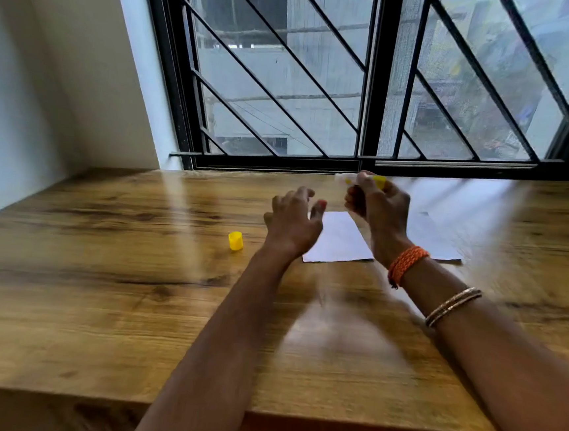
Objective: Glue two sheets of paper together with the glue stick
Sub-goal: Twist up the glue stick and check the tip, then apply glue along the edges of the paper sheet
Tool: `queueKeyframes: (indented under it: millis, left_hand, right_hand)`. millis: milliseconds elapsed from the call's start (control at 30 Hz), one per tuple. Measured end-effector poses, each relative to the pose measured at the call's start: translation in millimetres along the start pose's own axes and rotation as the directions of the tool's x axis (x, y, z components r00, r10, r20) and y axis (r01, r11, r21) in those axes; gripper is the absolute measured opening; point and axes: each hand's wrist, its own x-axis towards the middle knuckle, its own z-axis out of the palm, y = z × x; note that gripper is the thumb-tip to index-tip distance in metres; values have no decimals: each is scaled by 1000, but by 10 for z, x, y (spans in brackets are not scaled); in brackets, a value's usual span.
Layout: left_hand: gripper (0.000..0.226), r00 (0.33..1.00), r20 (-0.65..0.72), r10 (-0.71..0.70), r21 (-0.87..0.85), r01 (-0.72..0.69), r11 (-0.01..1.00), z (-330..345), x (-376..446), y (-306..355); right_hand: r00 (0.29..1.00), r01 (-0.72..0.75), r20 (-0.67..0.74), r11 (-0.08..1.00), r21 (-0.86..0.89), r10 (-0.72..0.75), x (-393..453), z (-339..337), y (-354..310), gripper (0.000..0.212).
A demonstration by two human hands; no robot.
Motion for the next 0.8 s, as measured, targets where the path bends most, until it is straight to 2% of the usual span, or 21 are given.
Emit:
queueKeyframes:
  millis: [33, 67, 133, 267, 400, 600, 800]
  left_hand:
    - [45, 996, 83, 38, 181, -53, 982, 41, -27, -16]
    - [51, 985, 164, 50, 290, -97, 952, 81, -48, -23]
    - [62, 971, 237, 33, 370, -122, 921, 127, -69, -39]
    - [74, 978, 210, 13, 381, -94, 920, 91, -53, -75]
    - [83, 930, 362, -60, 440, -114, 891, 77, -44, -98]
    - [67, 828, 544, -138, 422, -128, 897, -149, -41, -55]
    - [61, 798, 588, -131, 426, -167, 889, -311, -113, -44]
  right_hand:
    - [998, -62, -26, 997, 50, 63, 32, -32, -2, 15]
    - [993, -106, -44, 992, 69, 109, 67, -63, 2, 15]
    - [986, -155, -60, 987, 53, 158, 113, -116, 16, 14]
    - [985, -164, -56, 986, -39, 161, 115, -132, 37, 13]
    - [984, -177, -15, 983, -51, 176, 106, -83, 28, 16]
    - [976, -217, 9, 974, -66, 218, 86, -83, 11, 16]
    - [970, -239, 30, 969, -56, 241, 64, -52, 20, 15]
